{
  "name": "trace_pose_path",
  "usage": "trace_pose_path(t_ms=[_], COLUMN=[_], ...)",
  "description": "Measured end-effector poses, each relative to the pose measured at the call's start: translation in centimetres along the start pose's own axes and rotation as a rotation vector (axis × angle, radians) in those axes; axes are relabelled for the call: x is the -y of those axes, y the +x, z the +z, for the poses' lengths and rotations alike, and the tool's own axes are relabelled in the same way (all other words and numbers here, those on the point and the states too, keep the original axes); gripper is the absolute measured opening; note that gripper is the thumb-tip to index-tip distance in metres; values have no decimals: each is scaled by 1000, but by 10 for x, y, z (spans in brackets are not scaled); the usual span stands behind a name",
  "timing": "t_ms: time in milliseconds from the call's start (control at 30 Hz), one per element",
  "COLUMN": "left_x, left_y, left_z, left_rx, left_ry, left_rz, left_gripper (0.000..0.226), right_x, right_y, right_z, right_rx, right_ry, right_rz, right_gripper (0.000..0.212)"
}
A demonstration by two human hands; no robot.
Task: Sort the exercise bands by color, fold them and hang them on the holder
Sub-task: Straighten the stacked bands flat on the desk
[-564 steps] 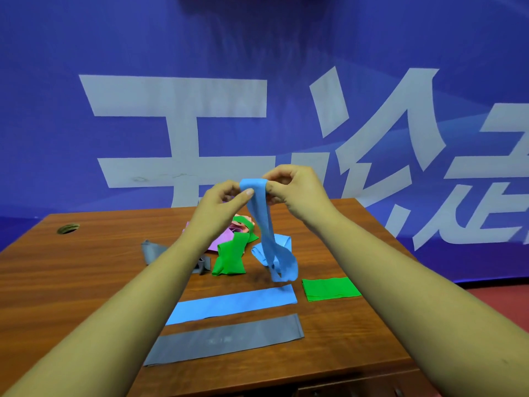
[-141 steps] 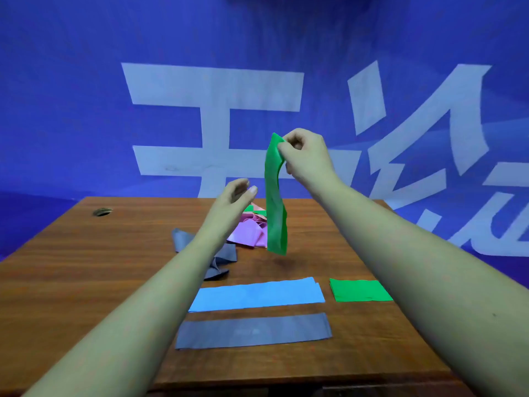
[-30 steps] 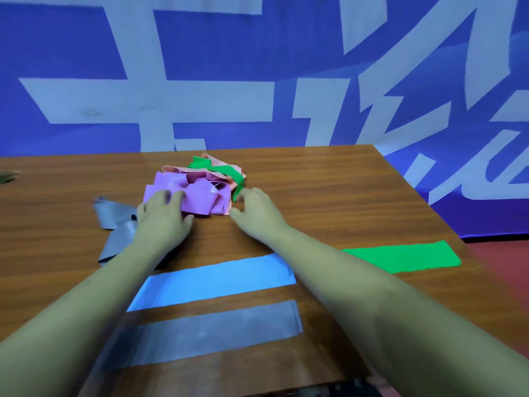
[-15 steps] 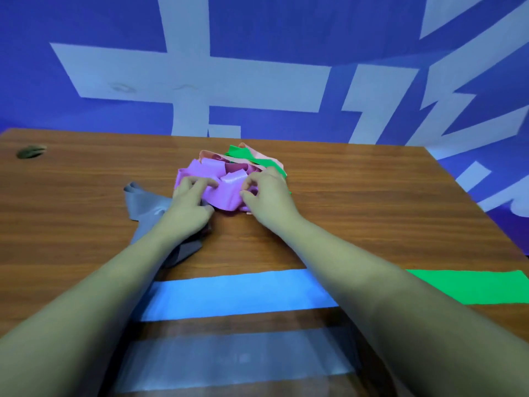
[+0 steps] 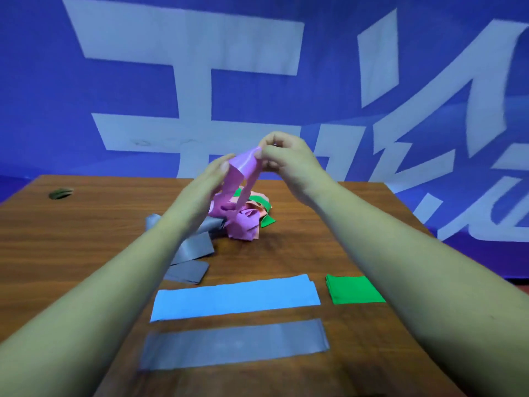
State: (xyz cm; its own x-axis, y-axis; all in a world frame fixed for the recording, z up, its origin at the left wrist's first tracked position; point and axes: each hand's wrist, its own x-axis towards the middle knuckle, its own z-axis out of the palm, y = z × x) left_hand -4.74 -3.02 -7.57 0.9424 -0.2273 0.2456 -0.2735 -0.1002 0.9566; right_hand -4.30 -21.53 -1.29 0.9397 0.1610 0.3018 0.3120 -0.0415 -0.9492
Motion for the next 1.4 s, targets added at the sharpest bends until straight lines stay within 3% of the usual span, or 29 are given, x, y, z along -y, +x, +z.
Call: trace_pose_path(t_ms=[267,500,633,800,900,967,1067,1133,1233,1333,1400], left_x=[-40,-67,-71,-54,-48,-49,-55,-64,-69,-68,-65], left_y=[-26,-34,-34,-41,-43,-44,-49,-53,-57,-59,-61], left_z=[45,81,90,94,92,94,99,107,120,124,122], left_rx=[40,-8,24,86,-2,-72,-213,-109,138,199,239], left_ry=[135,-46,-8,130,47,111,371,342,227,-98,-113], left_rz=[36,-6,-24,-44,-80,-18,234,288,177,83,104], left_gripper=[14,17,24,17,18,21,10,11,28,52,40], right_x=[62,83,80,81,78,76,76,79,86,93,93], right_y=[-27,-42,-52,-64,-70,-72,-74,-73,-70,-68,-69], right_z=[-32,-61,-77,-88,-89,-89,-83,-76,-67,-68,-74], right_rx=[-142,-325,-376,-389,-394,-400,-379,-370,-413,-459,-486], right_ry=[22,-91,-65,-41,-54,-44,-5,18,4,2,-26], right_rz=[-65,-46,11,28,51,79,112,104,82,95,105], right_gripper=[18,16,12,10,12,14,10,11,15,17,14])
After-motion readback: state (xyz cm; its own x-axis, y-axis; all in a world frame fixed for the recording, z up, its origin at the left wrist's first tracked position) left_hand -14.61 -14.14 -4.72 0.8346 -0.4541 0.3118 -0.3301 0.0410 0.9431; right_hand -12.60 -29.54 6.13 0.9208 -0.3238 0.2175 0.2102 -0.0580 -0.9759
